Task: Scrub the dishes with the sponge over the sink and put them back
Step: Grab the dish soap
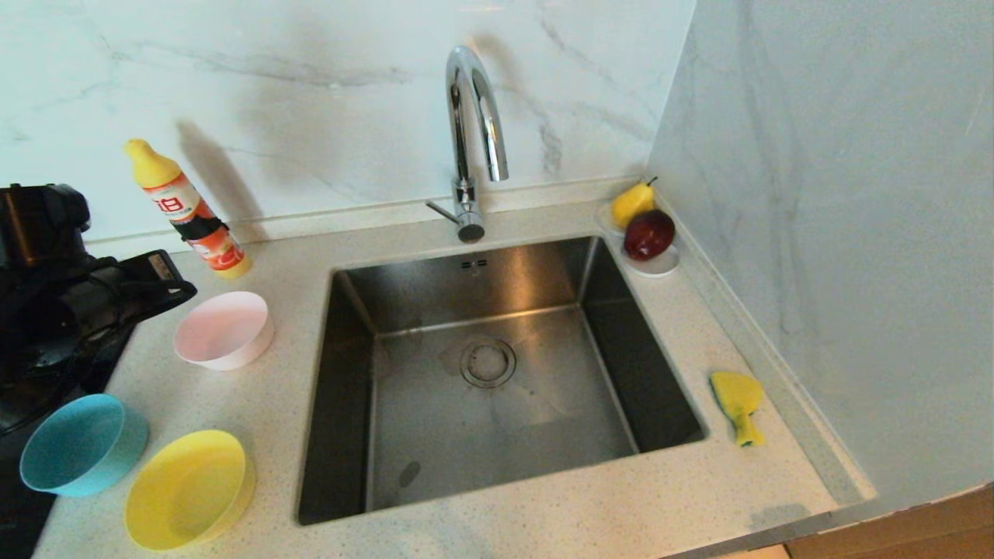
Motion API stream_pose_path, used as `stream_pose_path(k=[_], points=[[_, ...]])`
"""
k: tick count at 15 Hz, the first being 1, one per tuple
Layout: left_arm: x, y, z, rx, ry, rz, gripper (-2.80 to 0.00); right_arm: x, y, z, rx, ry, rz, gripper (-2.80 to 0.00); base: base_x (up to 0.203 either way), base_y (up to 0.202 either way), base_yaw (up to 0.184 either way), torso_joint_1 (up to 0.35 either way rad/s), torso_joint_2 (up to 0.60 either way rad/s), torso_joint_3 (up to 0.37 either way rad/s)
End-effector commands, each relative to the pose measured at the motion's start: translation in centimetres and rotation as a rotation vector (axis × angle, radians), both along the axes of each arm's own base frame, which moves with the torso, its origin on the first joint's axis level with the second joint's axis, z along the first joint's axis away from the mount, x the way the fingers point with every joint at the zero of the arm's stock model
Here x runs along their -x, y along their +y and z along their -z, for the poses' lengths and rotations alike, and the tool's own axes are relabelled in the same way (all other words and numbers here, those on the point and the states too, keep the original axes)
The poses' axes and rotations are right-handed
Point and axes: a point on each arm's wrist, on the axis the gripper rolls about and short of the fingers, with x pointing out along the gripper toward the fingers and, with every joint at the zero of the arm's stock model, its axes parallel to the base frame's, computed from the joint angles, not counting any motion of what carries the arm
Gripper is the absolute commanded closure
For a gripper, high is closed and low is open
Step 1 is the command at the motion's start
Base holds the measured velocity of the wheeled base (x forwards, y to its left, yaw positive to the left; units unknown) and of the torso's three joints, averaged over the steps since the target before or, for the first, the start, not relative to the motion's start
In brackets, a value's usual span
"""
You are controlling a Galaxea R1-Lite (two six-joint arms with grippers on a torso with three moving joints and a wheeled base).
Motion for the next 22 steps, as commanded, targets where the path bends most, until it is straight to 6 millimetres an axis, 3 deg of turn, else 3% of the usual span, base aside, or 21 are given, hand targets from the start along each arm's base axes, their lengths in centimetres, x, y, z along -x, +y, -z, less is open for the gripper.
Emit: stream_pose_path(k=[1, 6, 10, 16, 22], points=[[-1.4, 1.1, 1.7, 0.015, -0.008, -0.025, -2.8, 0.0, 0.0, 0.0, 0.001, 0.0, -0.001, 0.0, 0.0, 0.0, 0.0, 0.0, 0.0, 0.0], [-1.5, 1.3, 4.3, 0.056, 0.024, -0.026, -2.8, 0.0, 0.0, 0.0, 0.001, 0.001, 0.0, 0.0, 0.0, 0.0, 0.0, 0.0, 0.0, 0.0], [-3.1, 2.0, 6.3, 0.034, -0.084, -0.018, -2.8, 0.0, 0.0, 0.0, 0.001, 0.001, -0.001, 0.0, 0.0, 0.0, 0.0, 0.0, 0.0, 0.0], [-5.6, 2.8, 7.0, 0.004, -0.145, -0.006, -2.8, 0.0, 0.0, 0.0, 0.001, 0.001, -0.001, 0.0, 0.0, 0.0, 0.0, 0.0, 0.0, 0.0], [-9.1, 4.3, 6.0, -0.073, -0.236, -0.004, -2.8, 0.0, 0.0, 0.0, 0.001, 0.0, -0.001, 0.0, 0.0, 0.0, 0.0, 0.0, 0.0, 0.0]])
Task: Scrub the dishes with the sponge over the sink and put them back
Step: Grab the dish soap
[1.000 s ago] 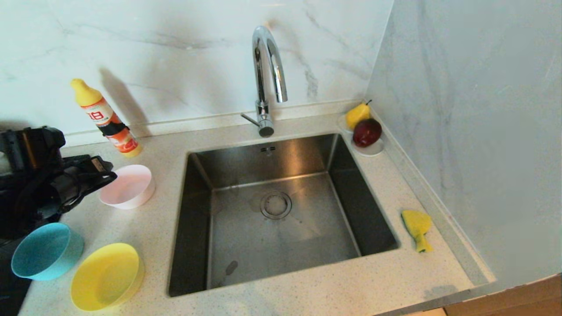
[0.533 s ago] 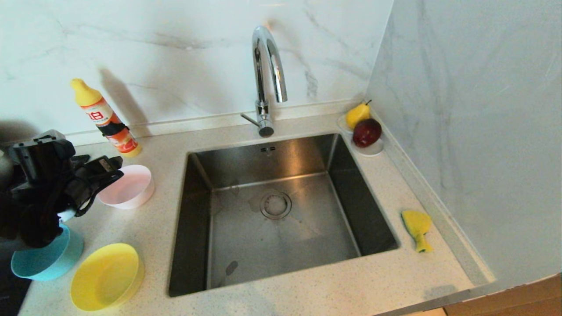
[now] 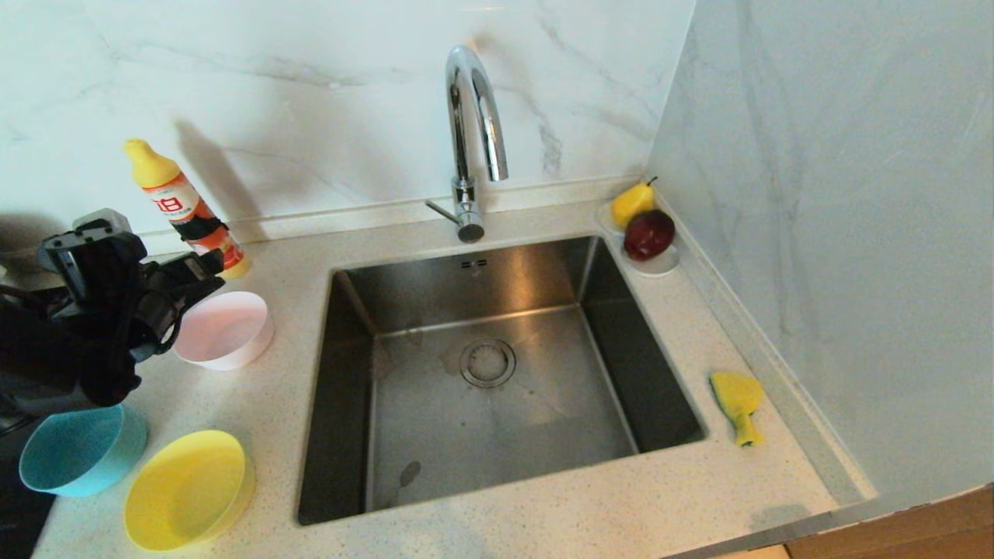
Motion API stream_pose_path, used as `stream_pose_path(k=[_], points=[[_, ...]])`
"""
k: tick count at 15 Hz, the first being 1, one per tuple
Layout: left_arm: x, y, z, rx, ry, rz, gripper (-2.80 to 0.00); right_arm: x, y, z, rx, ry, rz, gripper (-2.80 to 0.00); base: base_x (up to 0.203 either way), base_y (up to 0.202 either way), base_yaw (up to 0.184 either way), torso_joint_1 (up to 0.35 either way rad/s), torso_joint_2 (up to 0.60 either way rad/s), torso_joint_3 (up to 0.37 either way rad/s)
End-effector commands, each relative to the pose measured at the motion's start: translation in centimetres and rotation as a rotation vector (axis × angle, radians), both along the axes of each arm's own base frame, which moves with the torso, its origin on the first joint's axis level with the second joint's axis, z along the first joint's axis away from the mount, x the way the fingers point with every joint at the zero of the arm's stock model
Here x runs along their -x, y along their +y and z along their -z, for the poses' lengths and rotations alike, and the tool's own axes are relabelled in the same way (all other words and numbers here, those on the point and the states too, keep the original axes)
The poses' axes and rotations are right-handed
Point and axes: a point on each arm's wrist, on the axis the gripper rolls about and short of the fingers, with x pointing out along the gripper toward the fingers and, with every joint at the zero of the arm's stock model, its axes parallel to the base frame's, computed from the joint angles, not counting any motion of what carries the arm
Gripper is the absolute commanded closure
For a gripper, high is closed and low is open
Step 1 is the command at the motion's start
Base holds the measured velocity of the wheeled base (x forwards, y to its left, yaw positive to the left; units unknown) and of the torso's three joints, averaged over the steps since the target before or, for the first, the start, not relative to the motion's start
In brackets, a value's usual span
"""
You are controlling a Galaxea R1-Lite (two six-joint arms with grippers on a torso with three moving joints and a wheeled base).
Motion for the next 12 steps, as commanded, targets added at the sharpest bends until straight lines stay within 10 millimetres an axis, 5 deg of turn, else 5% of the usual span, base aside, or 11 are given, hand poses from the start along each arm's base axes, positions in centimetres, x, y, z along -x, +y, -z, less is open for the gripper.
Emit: stream_pose_path(k=[1, 12], points=[[-1.7, 0.6, 0.3, -0.027, -0.014, 0.001, -2.8, 0.0, 0.0, 0.0, 0.001, 0.001, -0.001, 0.0, 0.0, 0.0, 0.0, 0.0, 0.0, 0.0], [-6.7, 2.1, 2.0, -0.092, -0.051, 0.0, -2.8, 0.0, 0.0, 0.0, 0.001, 0.0, -0.001, 0.0, 0.0, 0.0, 0.0, 0.0, 0.0, 0.0]])
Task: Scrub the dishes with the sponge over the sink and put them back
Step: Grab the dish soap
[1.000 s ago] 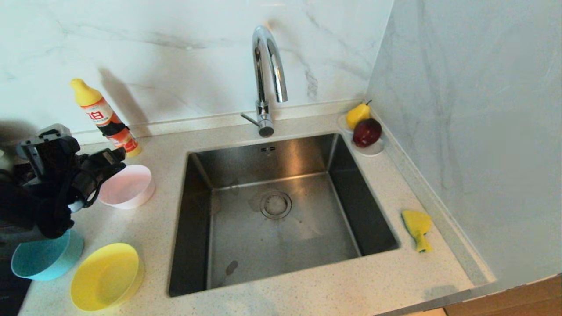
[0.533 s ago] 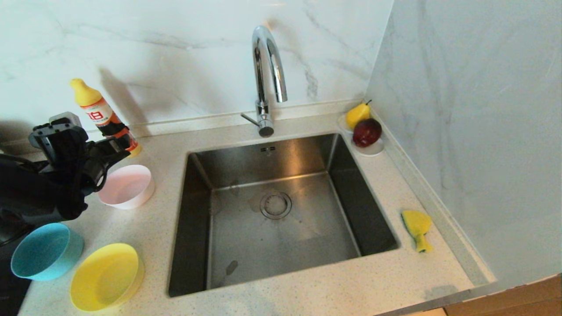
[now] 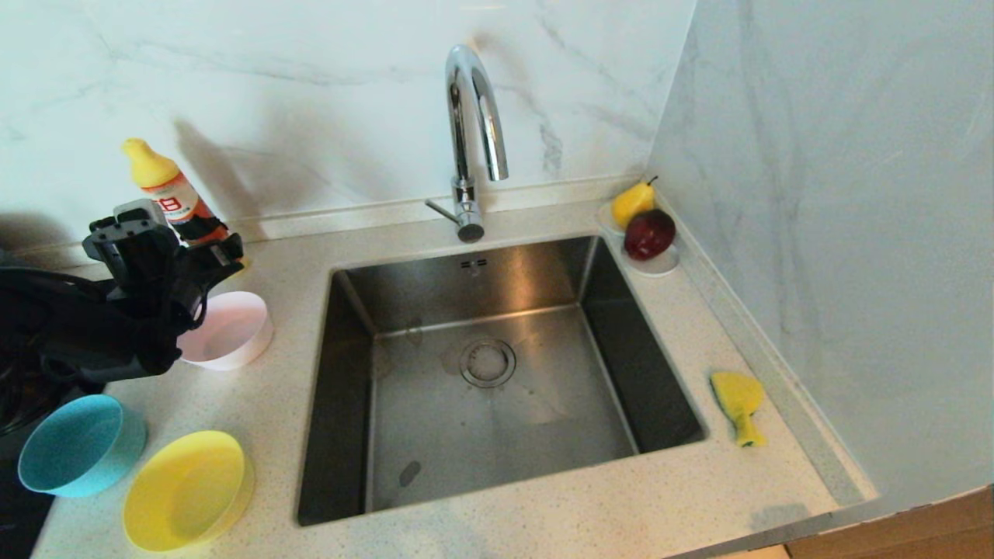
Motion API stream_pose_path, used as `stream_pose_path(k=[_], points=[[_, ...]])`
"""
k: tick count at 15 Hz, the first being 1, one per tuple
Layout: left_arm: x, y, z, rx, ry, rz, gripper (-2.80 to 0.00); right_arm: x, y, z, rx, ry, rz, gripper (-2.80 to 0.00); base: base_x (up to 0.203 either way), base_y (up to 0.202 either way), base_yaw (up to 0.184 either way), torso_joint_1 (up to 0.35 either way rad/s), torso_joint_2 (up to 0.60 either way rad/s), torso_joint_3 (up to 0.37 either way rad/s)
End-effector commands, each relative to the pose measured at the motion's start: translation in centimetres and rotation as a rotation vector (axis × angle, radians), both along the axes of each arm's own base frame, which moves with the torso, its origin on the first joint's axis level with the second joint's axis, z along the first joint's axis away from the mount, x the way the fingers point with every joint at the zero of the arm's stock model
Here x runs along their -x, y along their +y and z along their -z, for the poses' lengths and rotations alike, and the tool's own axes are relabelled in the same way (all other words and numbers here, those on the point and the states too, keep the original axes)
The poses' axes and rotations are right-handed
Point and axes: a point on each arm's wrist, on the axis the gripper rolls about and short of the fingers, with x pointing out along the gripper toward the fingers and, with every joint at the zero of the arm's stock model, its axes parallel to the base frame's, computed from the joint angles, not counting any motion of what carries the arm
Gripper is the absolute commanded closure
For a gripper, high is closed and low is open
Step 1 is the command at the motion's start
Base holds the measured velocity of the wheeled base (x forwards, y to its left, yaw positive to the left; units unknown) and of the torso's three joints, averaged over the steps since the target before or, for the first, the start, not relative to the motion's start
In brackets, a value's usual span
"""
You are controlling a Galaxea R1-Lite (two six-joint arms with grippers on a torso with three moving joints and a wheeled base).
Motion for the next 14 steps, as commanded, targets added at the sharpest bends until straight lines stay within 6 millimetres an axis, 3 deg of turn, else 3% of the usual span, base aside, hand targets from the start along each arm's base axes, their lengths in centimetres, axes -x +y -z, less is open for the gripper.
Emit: stream_pose_path(k=[1, 8, 14], points=[[-1.0, 0.4, 0.9, -0.002, -0.006, -0.005, -2.8, 0.0, 0.0, 0.0, 0.001, 0.001, -0.001, 0.0, 0.0, 0.0, 0.0, 0.0, 0.0, 0.0], [-3.1, 1.0, 2.1, -0.027, -0.023, -0.013, -2.8, 0.0, 0.0, 0.0, 0.001, -0.001, 0.0, 0.0, 0.0, 0.0, 0.0, 0.0, 0.0, 0.0], [-4.1, 1.3, 1.1, -0.048, -0.075, -0.012, -2.8, 0.0, 0.0, 0.0, 0.001, 0.001, -0.001, 0.0, 0.0, 0.0, 0.0, 0.0, 0.0, 0.0]])
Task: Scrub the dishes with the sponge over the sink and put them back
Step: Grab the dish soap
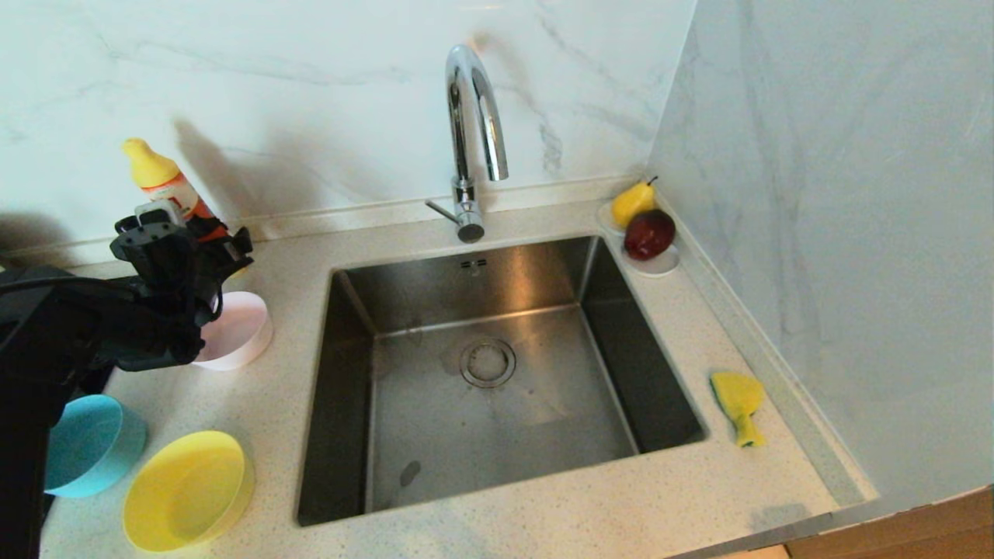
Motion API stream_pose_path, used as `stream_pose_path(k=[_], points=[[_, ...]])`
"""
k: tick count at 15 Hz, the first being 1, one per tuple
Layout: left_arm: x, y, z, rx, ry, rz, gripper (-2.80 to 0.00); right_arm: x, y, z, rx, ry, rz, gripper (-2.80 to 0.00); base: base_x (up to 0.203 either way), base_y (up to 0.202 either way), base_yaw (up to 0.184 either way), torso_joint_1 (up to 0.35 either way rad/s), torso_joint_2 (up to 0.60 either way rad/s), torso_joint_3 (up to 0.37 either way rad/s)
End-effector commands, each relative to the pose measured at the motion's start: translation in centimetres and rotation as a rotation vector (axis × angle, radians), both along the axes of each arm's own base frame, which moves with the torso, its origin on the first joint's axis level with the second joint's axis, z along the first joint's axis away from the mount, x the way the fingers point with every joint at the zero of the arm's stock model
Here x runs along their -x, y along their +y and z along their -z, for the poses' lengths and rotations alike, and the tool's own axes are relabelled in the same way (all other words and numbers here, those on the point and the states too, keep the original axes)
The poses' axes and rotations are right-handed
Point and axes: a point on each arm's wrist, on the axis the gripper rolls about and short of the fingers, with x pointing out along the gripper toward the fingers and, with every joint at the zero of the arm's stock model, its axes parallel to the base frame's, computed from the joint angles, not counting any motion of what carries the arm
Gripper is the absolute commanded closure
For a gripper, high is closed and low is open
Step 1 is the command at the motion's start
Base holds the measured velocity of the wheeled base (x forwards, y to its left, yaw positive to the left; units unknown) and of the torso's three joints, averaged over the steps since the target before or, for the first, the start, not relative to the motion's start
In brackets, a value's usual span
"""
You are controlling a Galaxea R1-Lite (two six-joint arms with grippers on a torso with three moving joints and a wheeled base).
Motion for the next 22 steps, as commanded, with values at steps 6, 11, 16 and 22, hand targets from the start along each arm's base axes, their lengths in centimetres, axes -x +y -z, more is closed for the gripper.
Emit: stream_pose_path(k=[6, 11, 16, 22], points=[[-1.2, 0.3, 0.1, -0.02, -0.039, -0.007, -2.8, 0.0, 0.0, 0.0, 0.001, 0.0, 0.001, 0.0, 0.0, 0.0, 0.0, 0.0, 0.0, 0.0], [-1.7, 0.4, 0.1, -0.023, -0.044, -0.009, -2.8, 0.0, 0.0, 0.0, 0.001, 0.001, 0.0, 0.0, 0.0, 0.0, 0.0, 0.0, 0.0, 0.0], [-2.0, 0.5, -0.1, -0.022, -0.053, -0.022, -2.29, 0.0, 0.0, 0.0, 0.0, 0.001, -0.001, 0.0, 0.0, 0.0, 0.0, 0.0, 0.0, 0.0], [-2.3, 0.6, 0.4, -0.024, -0.053, -0.024, 0.0, 0.0, 0.0, 0.0, 0.001, 0.0, -0.001, 0.0, 0.0, 0.0, 0.0, 0.0, 0.0, 0.0]])
